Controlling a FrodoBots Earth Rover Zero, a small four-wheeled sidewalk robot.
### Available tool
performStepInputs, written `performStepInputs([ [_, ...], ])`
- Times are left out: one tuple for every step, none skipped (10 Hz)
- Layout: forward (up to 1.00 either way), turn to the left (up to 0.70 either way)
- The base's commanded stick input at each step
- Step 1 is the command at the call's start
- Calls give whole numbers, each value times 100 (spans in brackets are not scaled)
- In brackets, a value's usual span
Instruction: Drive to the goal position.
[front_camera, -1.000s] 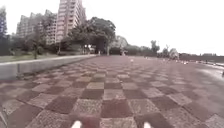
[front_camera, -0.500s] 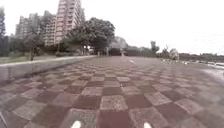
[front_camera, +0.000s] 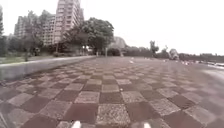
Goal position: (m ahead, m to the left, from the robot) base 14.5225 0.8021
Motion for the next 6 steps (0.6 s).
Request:
performStepInputs([
  [50, 0],
  [50, 0],
  [50, 0],
  [50, 0],
  [50, 0],
  [50, 0],
])
